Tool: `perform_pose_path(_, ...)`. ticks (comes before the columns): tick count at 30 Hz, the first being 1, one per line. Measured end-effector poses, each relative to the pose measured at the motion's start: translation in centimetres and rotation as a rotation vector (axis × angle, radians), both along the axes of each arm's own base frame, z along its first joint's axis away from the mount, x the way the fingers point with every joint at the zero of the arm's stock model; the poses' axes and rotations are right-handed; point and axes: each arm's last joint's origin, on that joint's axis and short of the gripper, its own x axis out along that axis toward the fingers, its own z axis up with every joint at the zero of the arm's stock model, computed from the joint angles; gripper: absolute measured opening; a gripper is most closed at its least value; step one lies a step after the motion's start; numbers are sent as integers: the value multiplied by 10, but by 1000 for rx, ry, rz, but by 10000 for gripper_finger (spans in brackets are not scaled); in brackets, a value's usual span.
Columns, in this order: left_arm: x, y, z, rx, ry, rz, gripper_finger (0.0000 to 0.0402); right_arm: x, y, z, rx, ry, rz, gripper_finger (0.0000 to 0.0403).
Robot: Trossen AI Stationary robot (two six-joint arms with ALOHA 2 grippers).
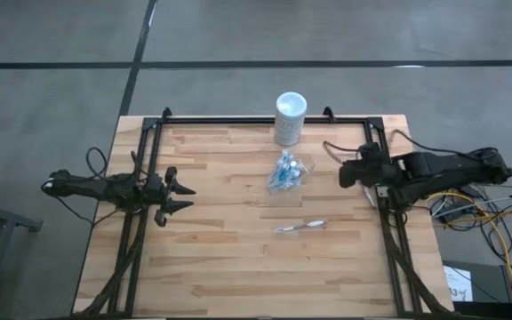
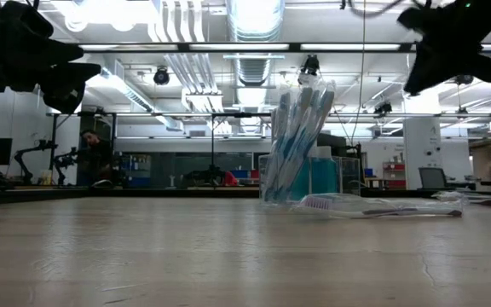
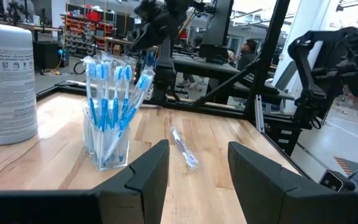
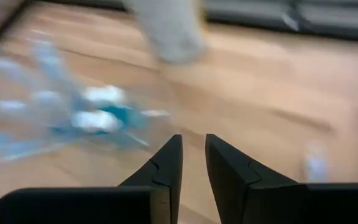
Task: Pick & Place toothbrushing station
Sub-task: Put the purple toothbrush into the transparent organizer
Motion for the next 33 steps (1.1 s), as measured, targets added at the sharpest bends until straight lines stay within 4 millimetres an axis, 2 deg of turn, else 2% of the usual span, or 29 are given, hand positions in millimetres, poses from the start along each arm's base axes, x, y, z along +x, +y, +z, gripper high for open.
perform_pose_path(3, 0, 0, 0, 0, 0, 0, 170, 4, 0, -4, 85, 96, -136, 68)
perform_pose_path(7, 0, 0, 0, 0, 0, 0, 170, 19, 1, -4, 85, 116, -199, 68)
perform_pose_path(13, 0, 0, 0, 0, 0, 0, 170, 49, 2, -12, -40, 292, -47, 68)
perform_pose_path(17, 0, 0, 0, 0, 0, -1, 170, 62, 5, -13, 94, 296, -101, 68)
perform_pose_path(21, 0, 0, 0, 0, 0, -1, 170, 57, -1, -10, 225, 373, -331, 68)
perform_pose_path(24, 0, 0, 0, 0, 0, -1, 170, 42, -8, -5, 315, 488, -557, 68)
perform_pose_path(26, 0, 0, 0, 0, 0, -2, 170, 35, -14, -4, 365, 542, -646, 68)
perform_pose_path(33, 0, 0, 0, 0, 0, -2, 170, 37, -31, -26, 396, 547, -543, 68)
